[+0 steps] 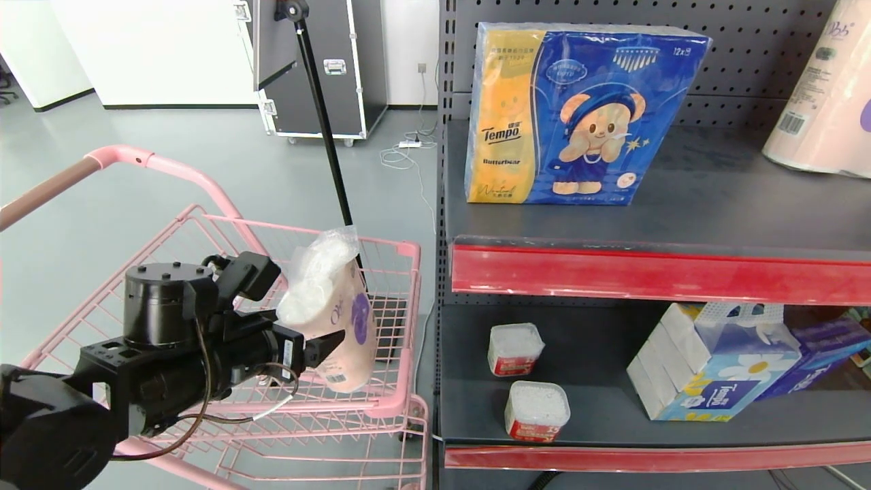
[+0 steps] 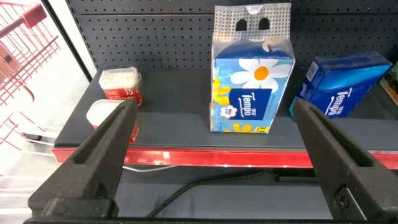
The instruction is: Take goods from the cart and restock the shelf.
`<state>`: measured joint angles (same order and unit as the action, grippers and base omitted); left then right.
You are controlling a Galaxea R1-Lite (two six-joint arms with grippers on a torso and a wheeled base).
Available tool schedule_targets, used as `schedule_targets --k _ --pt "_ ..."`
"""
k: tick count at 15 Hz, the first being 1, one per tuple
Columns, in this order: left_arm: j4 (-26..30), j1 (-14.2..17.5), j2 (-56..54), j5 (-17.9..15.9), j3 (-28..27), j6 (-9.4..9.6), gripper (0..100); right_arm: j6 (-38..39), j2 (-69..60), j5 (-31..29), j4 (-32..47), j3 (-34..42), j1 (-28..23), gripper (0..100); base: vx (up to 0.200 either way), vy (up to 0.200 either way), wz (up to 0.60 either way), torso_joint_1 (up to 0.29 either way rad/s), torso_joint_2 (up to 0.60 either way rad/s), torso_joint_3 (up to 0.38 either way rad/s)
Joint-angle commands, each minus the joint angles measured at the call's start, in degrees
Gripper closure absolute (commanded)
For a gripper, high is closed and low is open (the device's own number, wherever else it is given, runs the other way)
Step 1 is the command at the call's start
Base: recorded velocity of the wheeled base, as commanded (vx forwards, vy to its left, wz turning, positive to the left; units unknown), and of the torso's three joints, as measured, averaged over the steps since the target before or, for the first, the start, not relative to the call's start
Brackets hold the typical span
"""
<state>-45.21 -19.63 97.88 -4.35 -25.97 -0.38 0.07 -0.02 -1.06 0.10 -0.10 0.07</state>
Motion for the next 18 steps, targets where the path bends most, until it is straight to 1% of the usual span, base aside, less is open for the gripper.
schedule_targets --k 1,2,3,4,5,6,9,11,14,18 --pt "-0.22 -0.59 2.49 0.92 -0.40 -0.06 0 0.01 0.02 0.01 -0.01 0.01 0.01 0 0.000 0.000 0.00 0.000 0.00 0.000" --pt "-0.75 -0.85 3.28 1.98 -0.84 -0.15 0 0.01 0.02 0.01 -0.01 0.01 0.01 0 0.000 0.000 0.00 0.000 0.00 0.000" --pt "-3.48 -1.55 5.13 3.74 -0.93 -1.38 0 0.01 0.02 0.01 -0.01 0.01 0.01 0 0.000 0.000 0.00 0.000 0.00 0.000" --pt "-6.82 -2.26 6.62 4.79 -0.93 -2.79 0 0.01 0.02 0.01 -0.01 0.01 0.01 0 0.000 0.000 0.00 0.000 0.00 0.000" --pt "-8.93 -2.61 7.68 5.32 -0.93 -3.31 0 0.01 0.02 0.01 -0.01 0.01 0.01 0 0.000 0.000 0.00 0.000 0.00 0.000" --pt "-10.24 -2.70 8.65 5.67 -0.75 -3.40 0 0.01 0.02 0.01 -0.01 0.01 0.01 0 0.000 0.000 0.00 0.000 0.00 0.000" --pt "-10.24 -2.70 9.00 6.11 -0.75 -3.49 0 0.01 0.02 0.01 -0.01 0.01 0.01 0 0.000 0.000 0.00 0.000 0.00 0.000" --pt "-10.60 -2.70 10.40 7.69 -1.54 -3.49 0 0.10 0.02 0.01 -0.01 0.01 0.01 0 0.000 0.000 0.00 0.000 0.00 0.000" --pt "-13.23 -2.70 12.69 9.80 -2.95 -3.58 0 0.10 0.02 0.01 -0.01 0.01 0.01 0 0.000 0.000 0.00 0.000 0.00 0.000" --pt "-16.57 -2.70 15.24 11.65 -3.04 -3.58 0 0.10 0.02 0.01 -0.01 0.01 0.01 0 0.000 0.000 0.00 0.000 0.00 0.000"
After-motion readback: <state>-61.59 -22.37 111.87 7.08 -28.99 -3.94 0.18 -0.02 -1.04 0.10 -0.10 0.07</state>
